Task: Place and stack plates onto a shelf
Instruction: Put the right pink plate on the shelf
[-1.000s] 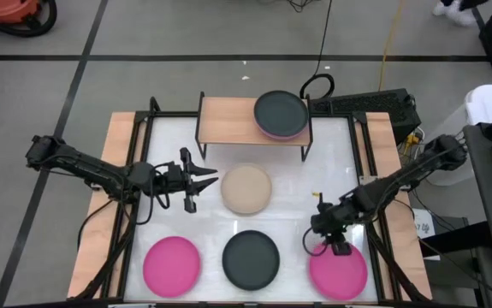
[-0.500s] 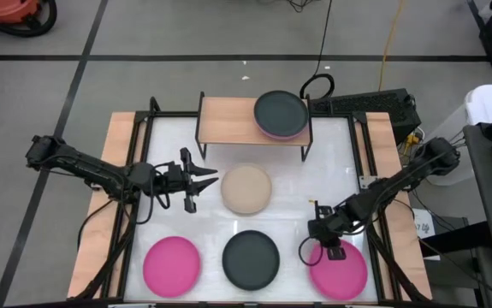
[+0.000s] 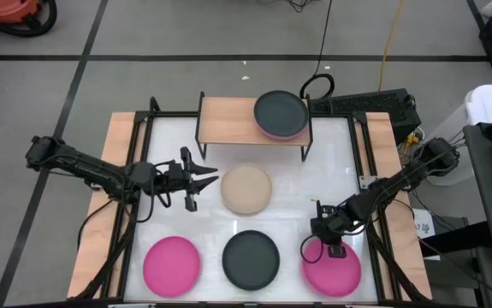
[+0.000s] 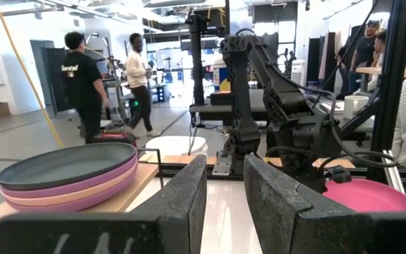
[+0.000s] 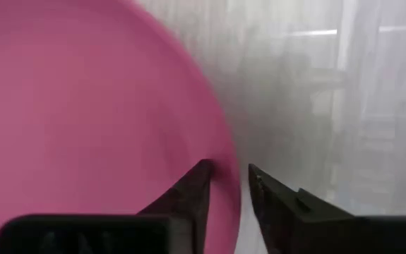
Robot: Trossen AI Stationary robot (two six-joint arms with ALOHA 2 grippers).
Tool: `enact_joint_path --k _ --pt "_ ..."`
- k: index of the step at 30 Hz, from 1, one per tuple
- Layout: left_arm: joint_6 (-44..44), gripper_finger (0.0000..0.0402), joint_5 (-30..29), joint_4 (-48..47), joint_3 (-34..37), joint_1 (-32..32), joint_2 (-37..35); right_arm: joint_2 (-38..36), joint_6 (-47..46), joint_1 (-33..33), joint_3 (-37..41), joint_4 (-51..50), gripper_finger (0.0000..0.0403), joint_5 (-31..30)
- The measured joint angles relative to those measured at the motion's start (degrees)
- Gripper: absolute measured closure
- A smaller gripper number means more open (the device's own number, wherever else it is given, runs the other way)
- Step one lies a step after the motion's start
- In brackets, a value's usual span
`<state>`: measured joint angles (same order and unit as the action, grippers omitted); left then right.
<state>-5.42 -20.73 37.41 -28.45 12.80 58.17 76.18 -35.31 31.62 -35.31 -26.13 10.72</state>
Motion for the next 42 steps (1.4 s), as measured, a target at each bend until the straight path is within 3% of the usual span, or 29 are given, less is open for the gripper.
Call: enact_joint_path --k 5,16,23,26,32,37,42 --pt "1.2 0.03 0.0 -0.5 0.0 -0.7 0.0 -0.2 1.7 0.0 -0.1 0.1 0.0392 0.3" --pt "1.5 0.03 -0.4 -0.2 0.0 -1.1 0.8 -7.2 4.0 -2.2 0.0 -1.4 0.0401 -0.8" --pt "1.4 0.03 -0.4 -0.3 0.0 -1.3 1.1 -18.0 10.0 -6.5 -1.3 -0.6 0.0402 -9.3" --pt "1.5 0.03 -0.4 -0.3 0.0 -1.3 1.1 -22.2 15.3 -9.5 -2.3 3.4 0.0402 -14.2" --pt "1.5 0.03 -0.4 0.2 0.0 -1.3 1.1 -26.9 27.0 -18.1 -2.6 16.7 0.0402 -17.1" --pt "1.3 0.03 -0.4 0.2 0.0 -0.4 -0.3 -26.7 33.1 -27.6 -2.6 31.6 0.0402 -17.1" --pt "-3.0 0.03 -0.4 -2.6 0.0 3.1 -6.3 -25.1 35.8 -37.4 -2.7 43.6 0.0403 -16.8"
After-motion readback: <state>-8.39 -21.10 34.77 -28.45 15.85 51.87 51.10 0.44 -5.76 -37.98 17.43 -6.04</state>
